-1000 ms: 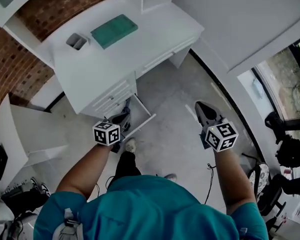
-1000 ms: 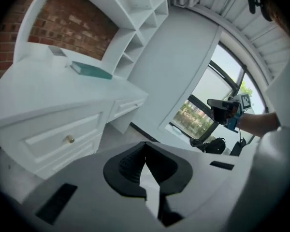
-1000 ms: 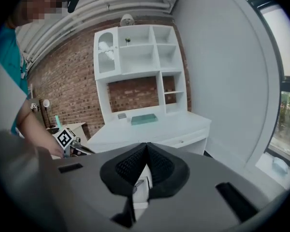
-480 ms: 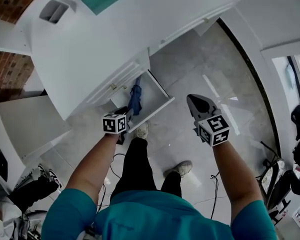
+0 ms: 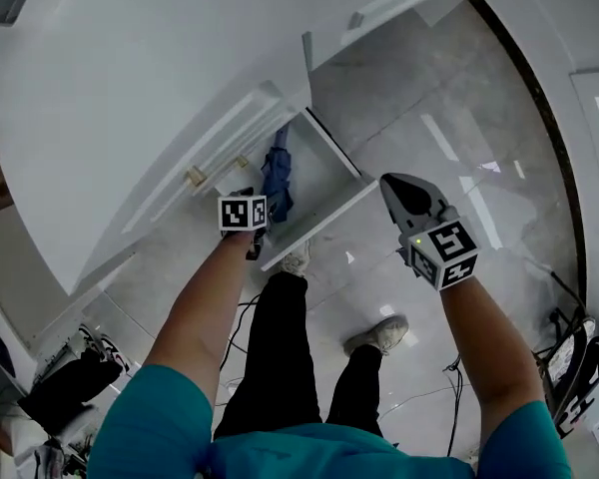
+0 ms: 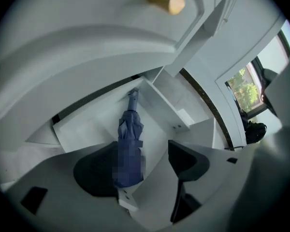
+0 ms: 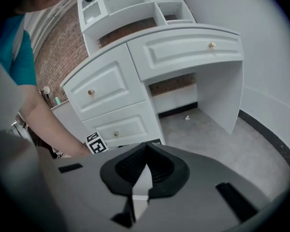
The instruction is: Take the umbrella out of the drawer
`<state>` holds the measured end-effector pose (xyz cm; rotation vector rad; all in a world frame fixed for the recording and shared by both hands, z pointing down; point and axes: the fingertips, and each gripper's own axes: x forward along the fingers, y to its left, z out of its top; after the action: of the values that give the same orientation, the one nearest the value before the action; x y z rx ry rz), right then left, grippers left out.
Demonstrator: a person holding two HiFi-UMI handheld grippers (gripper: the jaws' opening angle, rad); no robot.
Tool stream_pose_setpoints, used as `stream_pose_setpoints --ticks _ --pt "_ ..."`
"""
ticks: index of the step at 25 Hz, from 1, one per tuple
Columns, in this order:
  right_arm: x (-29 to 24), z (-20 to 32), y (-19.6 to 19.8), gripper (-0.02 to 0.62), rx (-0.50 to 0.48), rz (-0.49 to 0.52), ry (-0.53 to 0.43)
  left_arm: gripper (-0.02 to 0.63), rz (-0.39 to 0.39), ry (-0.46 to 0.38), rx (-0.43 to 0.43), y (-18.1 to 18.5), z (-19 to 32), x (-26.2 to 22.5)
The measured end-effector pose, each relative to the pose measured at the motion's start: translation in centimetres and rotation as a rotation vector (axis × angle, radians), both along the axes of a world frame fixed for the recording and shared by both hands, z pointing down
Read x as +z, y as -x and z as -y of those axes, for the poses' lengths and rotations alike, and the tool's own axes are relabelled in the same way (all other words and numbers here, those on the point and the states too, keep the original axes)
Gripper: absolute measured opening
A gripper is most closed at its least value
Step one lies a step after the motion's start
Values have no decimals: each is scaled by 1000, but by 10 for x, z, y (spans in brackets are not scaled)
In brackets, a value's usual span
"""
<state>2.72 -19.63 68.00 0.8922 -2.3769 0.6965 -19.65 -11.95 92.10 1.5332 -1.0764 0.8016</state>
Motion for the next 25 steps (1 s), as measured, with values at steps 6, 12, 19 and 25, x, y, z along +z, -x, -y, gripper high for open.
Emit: stream_pose_setpoints --ticks 6,12,19,25 --pt "63 3 7 21 -11 7 17 327 14 53 21 -6 1 69" --pt "93 2 8 21 -17 23 29 331 75 88 71 -13 3 112" --pt "105 -13 2 21 -21 31 46 331 234 164 144 2 -3 149" --pt "110 -15 -4 21 -19 28 46 330 336 215 179 8 1 162"
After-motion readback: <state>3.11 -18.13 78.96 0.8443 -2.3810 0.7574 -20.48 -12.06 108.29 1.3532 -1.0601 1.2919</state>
